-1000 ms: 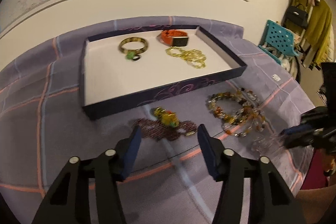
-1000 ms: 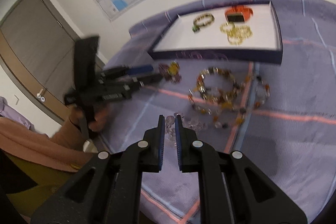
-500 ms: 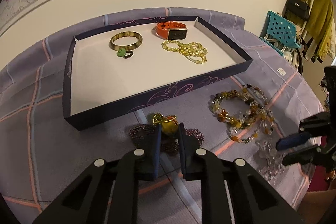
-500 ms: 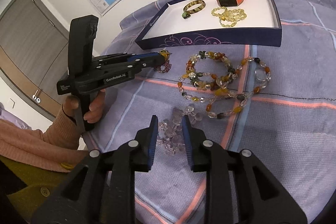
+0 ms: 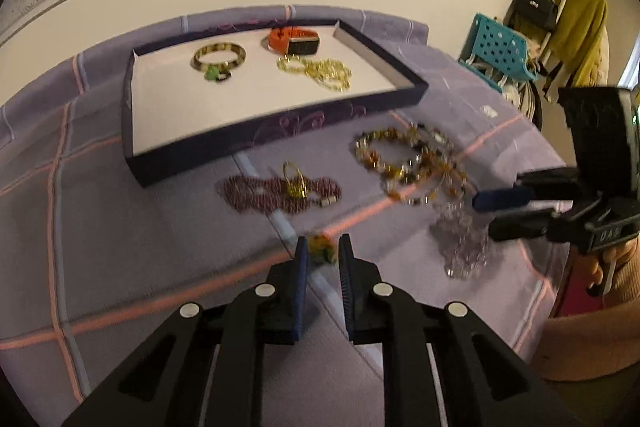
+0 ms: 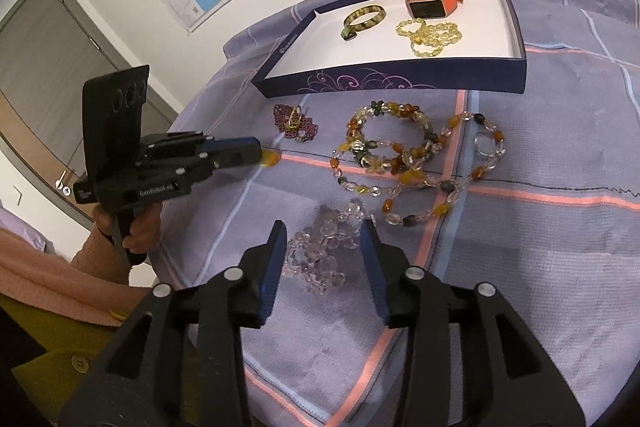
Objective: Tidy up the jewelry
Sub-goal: 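Move the right tool to the clear crystal strand while the left tool approaches the yellow pendant, then close the right tool on the crystal strand while the left tool grasps the yellow pendant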
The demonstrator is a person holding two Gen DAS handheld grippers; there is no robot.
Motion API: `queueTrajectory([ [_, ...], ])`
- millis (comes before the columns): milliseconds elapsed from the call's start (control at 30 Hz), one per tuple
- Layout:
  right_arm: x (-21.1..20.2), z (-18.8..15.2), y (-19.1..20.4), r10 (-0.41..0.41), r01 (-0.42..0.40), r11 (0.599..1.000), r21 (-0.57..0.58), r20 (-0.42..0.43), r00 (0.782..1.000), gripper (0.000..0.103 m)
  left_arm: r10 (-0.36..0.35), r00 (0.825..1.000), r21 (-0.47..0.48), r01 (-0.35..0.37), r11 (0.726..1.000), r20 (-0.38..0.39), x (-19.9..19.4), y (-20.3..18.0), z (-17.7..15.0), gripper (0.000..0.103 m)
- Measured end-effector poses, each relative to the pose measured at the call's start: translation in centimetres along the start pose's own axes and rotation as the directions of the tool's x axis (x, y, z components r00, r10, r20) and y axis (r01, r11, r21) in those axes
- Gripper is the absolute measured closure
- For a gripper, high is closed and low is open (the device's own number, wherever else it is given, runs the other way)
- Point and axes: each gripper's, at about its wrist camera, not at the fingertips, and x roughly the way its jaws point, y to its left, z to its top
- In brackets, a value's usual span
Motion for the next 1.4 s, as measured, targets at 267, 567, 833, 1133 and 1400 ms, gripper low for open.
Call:
queueTrajectory([
  [267,0.7,-0.6,0.9,-0.063,0.062,0.997,-0.045,-0.023,0.998,0.053,0.018,1.000,0.012,-0.018,1.000,0.009,0.0,-0.2,-0.6,0.065],
  [567,1.8,-0.9,2.6,-0.124,0.120,0.986,-0.119,-0.021,0.992,0.049,0.050,0.999,0.041,-0.051,0.998,0.010,0.6,-0.5,-0.3,0.057],
  [833,2.3,-1.2,3.6,-0.222,0.218,0.961,-0.169,-0.001,0.975,0.066,0.080,0.997,0.055,-0.080,0.995,0.004,1.0,-1.3,-0.1,0.087],
  [1133,1.7,-1.0,2.7,-0.181,0.180,0.978,-0.106,0.007,0.984,0.094,0.060,0.998,0.013,-0.060,0.998,0.010,0.7,-0.7,-0.2,0.088],
  [1400,-0.5,0.1,2.5,-0.098,0.102,0.993,-0.057,0.066,0.993,0.094,0.043,0.999,-0.025,-0.043,0.999,0.019,0.1,0.0,-0.1,0.088],
])
